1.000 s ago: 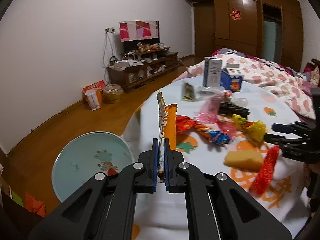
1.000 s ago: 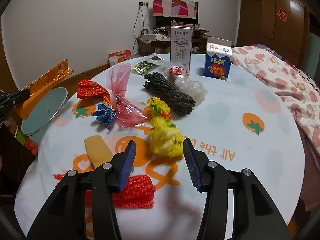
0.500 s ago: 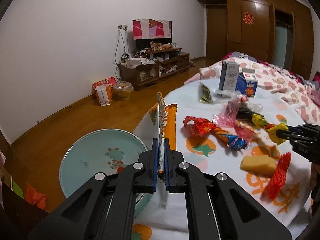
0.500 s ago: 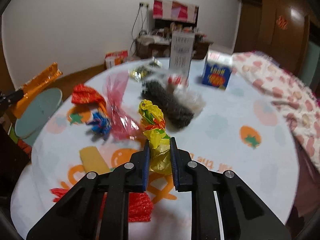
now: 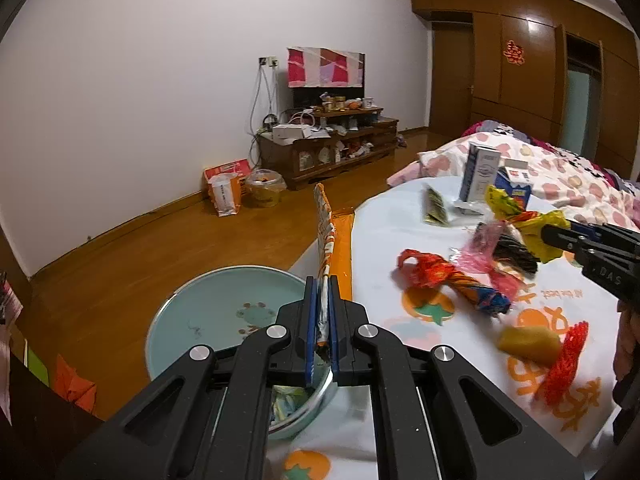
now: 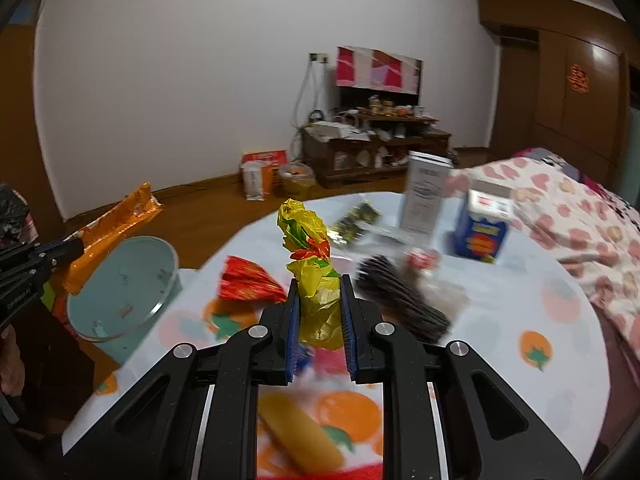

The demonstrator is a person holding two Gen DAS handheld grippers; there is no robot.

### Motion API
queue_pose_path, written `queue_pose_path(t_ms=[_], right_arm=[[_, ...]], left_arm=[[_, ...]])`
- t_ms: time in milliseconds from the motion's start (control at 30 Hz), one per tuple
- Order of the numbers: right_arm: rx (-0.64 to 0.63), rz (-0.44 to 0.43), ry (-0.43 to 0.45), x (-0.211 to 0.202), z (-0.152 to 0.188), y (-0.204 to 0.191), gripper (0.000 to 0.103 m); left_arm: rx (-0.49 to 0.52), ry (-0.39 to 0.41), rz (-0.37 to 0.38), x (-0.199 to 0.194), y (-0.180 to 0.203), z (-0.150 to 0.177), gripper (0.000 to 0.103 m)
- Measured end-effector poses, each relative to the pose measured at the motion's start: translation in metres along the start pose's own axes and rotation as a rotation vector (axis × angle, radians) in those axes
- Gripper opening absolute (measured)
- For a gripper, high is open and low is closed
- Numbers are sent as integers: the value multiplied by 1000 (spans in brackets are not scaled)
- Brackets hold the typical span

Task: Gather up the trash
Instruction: 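Carry the snack stick and yellow bag over the blue bin with both tools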

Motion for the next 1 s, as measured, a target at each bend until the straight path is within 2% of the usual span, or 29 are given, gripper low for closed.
queue_pose_path(t_ms=[567,1000], right_arm=[[-106,-120,28,42,-47,-89,19],[-157,-177,32,62,-62,-133,19]], left_arm=[[-68,21,-99,4,-61,-7,5],[-89,21,-156,5,-93,-5,5]])
Point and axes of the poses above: each gripper's, at about its wrist camera, not at the fingertips, and x roughly the way its jaws point, y to its right, z to its underside, the point moved 10 cm from there along x, roughly the way its jaws point, and after that the axes turned 13 degrees about -x, right-handed, at the moved point
